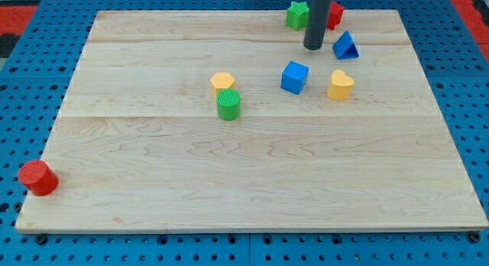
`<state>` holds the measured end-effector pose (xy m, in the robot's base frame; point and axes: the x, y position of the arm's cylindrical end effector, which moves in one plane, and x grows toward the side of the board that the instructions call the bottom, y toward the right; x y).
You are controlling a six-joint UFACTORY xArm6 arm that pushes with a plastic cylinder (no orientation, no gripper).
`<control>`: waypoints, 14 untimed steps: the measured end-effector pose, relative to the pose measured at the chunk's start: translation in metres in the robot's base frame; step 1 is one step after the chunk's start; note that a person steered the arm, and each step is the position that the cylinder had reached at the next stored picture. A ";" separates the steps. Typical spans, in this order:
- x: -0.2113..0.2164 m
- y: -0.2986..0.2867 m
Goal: Push the blue cube and yellow heart into the green circle
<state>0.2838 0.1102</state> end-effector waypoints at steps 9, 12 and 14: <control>0.018 -0.065; -0.026 -0.107; 0.044 -0.145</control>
<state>0.3275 -0.0351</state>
